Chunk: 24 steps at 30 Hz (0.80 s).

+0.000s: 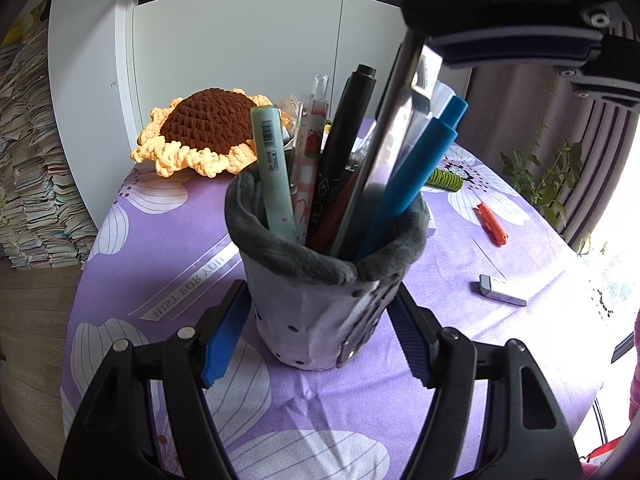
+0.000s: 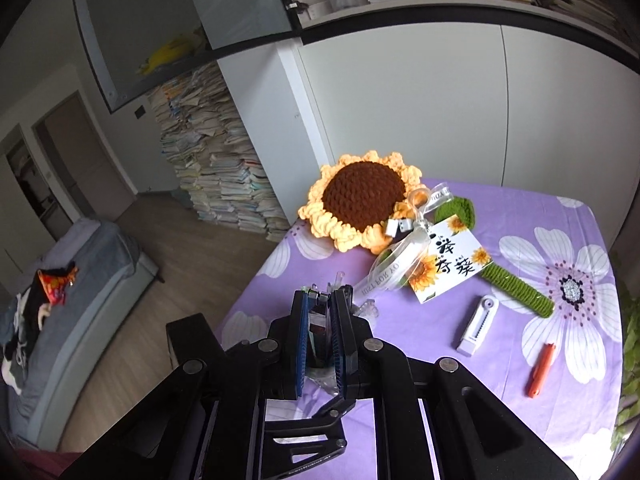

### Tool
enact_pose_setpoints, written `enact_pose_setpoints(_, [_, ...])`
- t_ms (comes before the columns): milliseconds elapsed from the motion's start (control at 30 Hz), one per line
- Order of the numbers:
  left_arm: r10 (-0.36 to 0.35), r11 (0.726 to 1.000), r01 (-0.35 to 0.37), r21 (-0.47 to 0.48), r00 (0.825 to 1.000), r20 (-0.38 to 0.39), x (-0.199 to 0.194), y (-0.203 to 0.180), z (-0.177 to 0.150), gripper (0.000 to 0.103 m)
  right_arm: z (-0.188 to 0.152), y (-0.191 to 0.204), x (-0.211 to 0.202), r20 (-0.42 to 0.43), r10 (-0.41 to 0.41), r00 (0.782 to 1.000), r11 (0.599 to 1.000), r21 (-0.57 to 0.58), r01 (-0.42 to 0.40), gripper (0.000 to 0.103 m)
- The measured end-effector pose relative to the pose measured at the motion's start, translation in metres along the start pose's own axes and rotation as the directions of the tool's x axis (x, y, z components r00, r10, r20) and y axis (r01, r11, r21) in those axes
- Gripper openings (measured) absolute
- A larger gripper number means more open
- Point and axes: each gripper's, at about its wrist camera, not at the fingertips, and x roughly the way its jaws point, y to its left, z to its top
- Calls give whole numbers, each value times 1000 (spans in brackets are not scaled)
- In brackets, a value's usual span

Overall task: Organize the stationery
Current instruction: 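Insert the grey metal pen into the holder and open the right gripper, then grasp the orange pen with the right gripper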

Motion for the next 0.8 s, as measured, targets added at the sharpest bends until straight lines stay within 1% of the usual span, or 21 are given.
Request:
enact_pose_setpoints(67, [0, 1000, 0, 0, 1000, 0, 0, 0, 0, 69, -4, -2, 6, -27, 0, 1000, 1000, 2, 0, 12])
enact_pose_setpoints(133, [0, 1000, 0, 0, 1000, -1, 0, 0, 0, 69, -6, -4, 5, -33, 7, 999, 1000, 8, -7, 12])
enact_pose_setpoints(267, [0, 1000, 0, -1, 1000, -2, 0, -2, -2, 69, -6, -13, -14, 15, 14, 1000, 999, 29, -15, 15])
enact_pose_setpoints(333, [0, 1000, 0, -1, 1000, -2, 1, -2, -2, 69, -6, -21, -25, 49, -17, 999, 999, 45, 15, 21])
enact_pose_setpoints(433, [0, 1000, 0, -1, 1000, -2, 1, -1, -1, 69, -8, -48, -36, 65, -124, 990, 989, 95, 117, 28])
enact_pose_setpoints(500, [0, 1000, 0, -1, 1000, -2, 1, -1, -1, 69, -11, -76, -37, 37, -205, 978, 967, 163, 196, 28])
enact_pose_setpoints(600, [-1, 1000, 1, -1, 1000, -2, 1, -1, -1, 69, -23, -129, -33, -56, -310, 949, 907, 282, 313, 28])
enact_pose_setpoints(733, [-1, 1000, 1, -1, 1000, -2, 1, -1, -1, 69, -43, -187, -17, -196, -366, 910, 830, 373, 414, 28])
enact_pose_setpoints(767, [-1, 1000, 1, -1, 1000, -2, 1, -1, -1, 69, -48, -197, -13, -220, -369, 903, 816, 388, 429, 28])
enact_pose_setpoints(800, [-1, 1000, 1, -1, 1000, -2, 1, -1, -1, 69, -51, -205, -8, -240, -362, 901, 807, 403, 431, 28])
